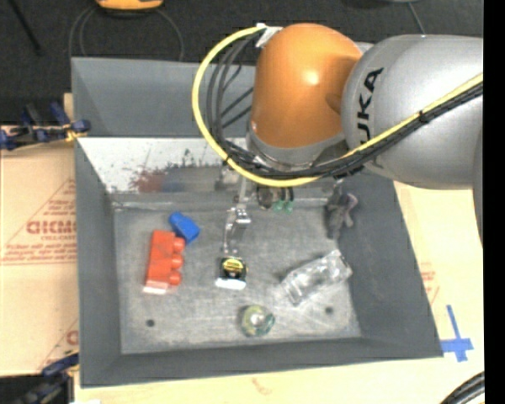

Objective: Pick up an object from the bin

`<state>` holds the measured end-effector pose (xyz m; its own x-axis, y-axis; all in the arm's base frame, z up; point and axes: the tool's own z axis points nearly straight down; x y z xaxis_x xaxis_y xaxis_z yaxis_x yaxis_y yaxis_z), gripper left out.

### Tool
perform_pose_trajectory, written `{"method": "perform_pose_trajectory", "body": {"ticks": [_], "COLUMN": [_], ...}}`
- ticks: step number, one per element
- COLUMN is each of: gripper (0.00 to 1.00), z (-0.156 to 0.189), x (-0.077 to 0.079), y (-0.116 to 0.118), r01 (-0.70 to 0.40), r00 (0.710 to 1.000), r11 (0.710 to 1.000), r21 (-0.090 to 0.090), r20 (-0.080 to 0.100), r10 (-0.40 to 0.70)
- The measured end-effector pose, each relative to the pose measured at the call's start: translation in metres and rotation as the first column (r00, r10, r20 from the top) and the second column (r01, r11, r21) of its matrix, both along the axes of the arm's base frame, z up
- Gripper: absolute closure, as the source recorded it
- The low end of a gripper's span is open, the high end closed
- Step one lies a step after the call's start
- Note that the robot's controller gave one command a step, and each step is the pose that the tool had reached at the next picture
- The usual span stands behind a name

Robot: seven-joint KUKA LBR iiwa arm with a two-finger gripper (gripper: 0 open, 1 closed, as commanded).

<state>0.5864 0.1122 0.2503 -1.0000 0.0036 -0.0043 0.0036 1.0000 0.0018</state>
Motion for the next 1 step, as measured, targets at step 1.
{"method": "perform_pose_trajectory", "body": {"ticks": [1], "gripper": [0.00], "z": [-0.1295], "x": [0.0457], "y": [0.0115], "r01": [-0.205], "r00": [0.979], "r11": [0.979], "r21": [-0.003], "r20": [-0.007], "r10": [0.205]}}
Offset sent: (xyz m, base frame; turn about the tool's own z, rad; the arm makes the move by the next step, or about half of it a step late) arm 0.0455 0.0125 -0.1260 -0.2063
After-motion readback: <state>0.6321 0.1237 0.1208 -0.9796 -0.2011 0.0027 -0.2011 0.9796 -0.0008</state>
